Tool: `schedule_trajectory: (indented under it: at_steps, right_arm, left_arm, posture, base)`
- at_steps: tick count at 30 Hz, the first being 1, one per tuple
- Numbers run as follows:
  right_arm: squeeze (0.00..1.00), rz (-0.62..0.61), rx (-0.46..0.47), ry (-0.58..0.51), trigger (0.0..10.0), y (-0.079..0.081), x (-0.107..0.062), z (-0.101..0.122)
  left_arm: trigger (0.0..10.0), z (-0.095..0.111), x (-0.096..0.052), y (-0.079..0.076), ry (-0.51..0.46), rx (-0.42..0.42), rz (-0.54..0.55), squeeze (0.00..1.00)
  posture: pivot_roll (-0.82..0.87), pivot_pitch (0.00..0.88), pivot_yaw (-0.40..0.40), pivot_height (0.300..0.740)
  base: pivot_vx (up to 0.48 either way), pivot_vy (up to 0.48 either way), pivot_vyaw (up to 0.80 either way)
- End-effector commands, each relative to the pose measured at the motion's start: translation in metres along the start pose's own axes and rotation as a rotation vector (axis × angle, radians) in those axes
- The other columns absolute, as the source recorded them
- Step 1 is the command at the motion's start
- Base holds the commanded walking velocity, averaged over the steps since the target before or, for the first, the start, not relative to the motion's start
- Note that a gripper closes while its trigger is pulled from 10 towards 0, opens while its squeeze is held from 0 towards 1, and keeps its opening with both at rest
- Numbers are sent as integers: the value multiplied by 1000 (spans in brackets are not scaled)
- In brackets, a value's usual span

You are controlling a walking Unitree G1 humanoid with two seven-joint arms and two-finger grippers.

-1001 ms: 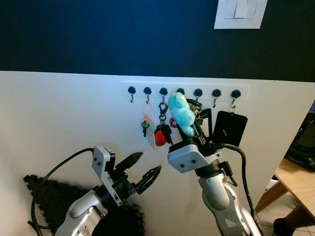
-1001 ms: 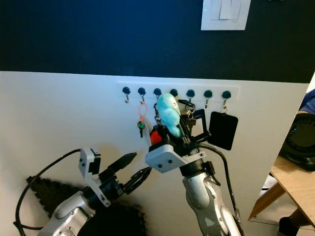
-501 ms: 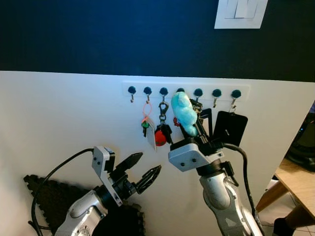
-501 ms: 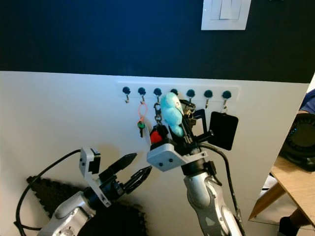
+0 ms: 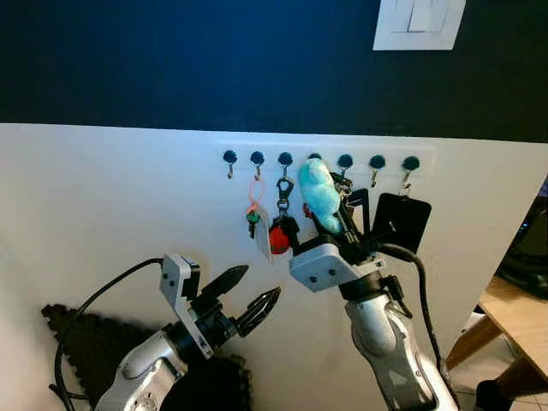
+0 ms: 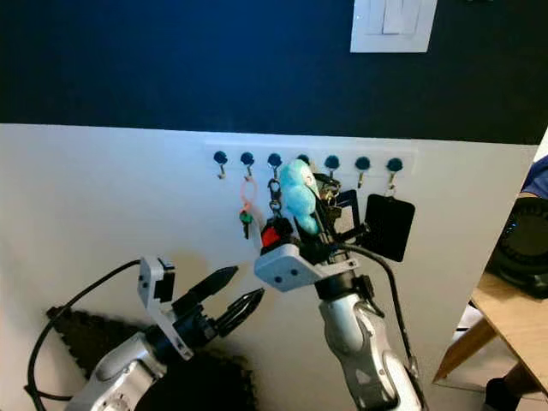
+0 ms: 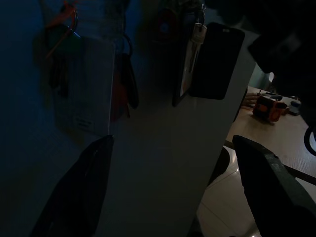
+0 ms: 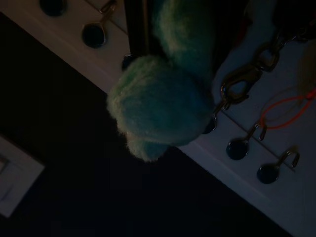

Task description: Hang keys on a hook

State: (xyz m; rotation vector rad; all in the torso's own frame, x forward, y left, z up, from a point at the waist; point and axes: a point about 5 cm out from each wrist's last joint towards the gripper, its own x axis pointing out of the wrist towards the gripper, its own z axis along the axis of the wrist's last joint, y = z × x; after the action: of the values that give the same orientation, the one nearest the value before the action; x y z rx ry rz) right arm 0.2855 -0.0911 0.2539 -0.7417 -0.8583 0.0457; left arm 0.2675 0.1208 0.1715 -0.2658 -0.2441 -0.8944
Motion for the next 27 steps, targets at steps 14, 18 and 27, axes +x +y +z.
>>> schedule_trajectory:
  at_steps: [14,18,27]
  right_arm:
    - [0,167,60,-16,10000,23,-2,-4]
    - [0,232,89,-25,10000,34,-12,0]
    - [0,278,107,12,10000,41,-31,-5]
  left_arm:
    - [10000,-1,-2,1,6,6,15,0]
    - [10000,-1,-2,0,8,5,13,0]
    - [10000,-1,-2,0,8,7,12,0]
  posture:
    - [57,49,29,740]
    - [57,52,31,740]
    - [58,52,30,740]
  base:
    - [0,0,0]
    - [0,0,0]
    - [0,0,0]
